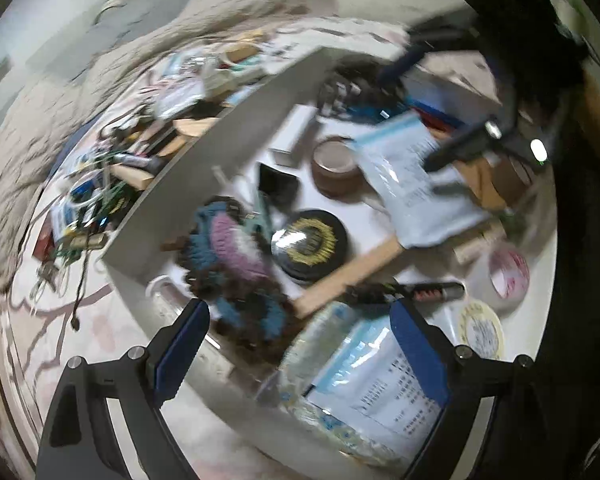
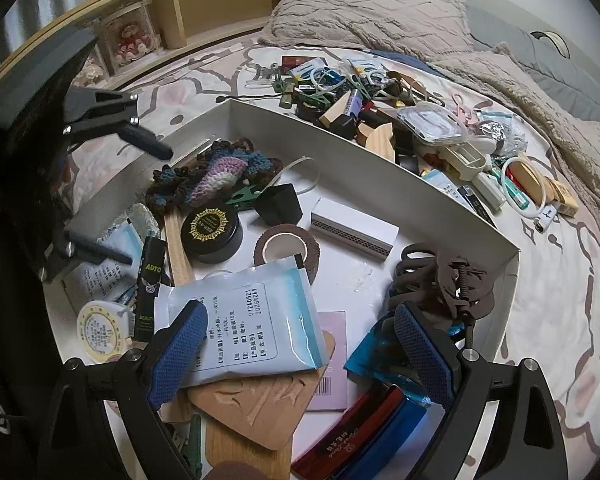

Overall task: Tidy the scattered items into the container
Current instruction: 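Lower the black tube into the tray and open the left gripper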

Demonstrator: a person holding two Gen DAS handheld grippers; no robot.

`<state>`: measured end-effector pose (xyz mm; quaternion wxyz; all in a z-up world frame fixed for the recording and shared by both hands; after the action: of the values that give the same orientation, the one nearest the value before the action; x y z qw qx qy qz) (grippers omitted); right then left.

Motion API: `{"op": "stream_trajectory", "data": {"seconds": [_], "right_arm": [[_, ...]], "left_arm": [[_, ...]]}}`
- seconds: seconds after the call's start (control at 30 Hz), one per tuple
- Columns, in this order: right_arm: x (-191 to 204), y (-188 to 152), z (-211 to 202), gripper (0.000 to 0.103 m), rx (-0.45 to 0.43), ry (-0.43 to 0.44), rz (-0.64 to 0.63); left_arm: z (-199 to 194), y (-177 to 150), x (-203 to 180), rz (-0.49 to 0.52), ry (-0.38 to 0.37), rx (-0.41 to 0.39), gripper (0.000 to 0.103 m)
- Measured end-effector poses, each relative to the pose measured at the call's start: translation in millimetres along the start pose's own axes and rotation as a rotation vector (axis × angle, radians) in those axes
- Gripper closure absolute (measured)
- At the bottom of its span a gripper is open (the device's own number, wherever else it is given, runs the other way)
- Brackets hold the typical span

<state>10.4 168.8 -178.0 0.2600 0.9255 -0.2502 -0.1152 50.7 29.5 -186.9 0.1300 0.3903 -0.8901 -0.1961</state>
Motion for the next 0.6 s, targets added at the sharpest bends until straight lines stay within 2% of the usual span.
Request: {"op": "stream_trajectory", "data": {"seconds": [0.17,0.3,0.6], "right_arm": [[0.2,0.5,0.3,0.009,-0.001,0.001,-0.002],[1.9,1.7,0.3,0.009,-0.001,0.0,-0.006],[2.7,2.1,-2.1,0.009,-0.007,0.0,-0.004]], "left_arm": [[10.8,-0.1,-15.1,0.049,-0.012,0.023,0.011],[16.6,8.7,-21.7,0.009,-0.08,0.025,0.011],[24.7,20.7,-25.5,-0.051,-0.101,0.027,0.011]]}}
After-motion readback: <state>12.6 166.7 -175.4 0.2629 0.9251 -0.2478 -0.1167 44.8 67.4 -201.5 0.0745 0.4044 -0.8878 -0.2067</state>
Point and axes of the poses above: each gripper's, at about its wrist camera, not at the fingertips, and z roughly the way its jaws point, x to its left, y to its top, the point moved 3 cm from there along z, roughly the way its jaws point, and after that the axes turned 10 degrees about -z, right-handed, at the moved point
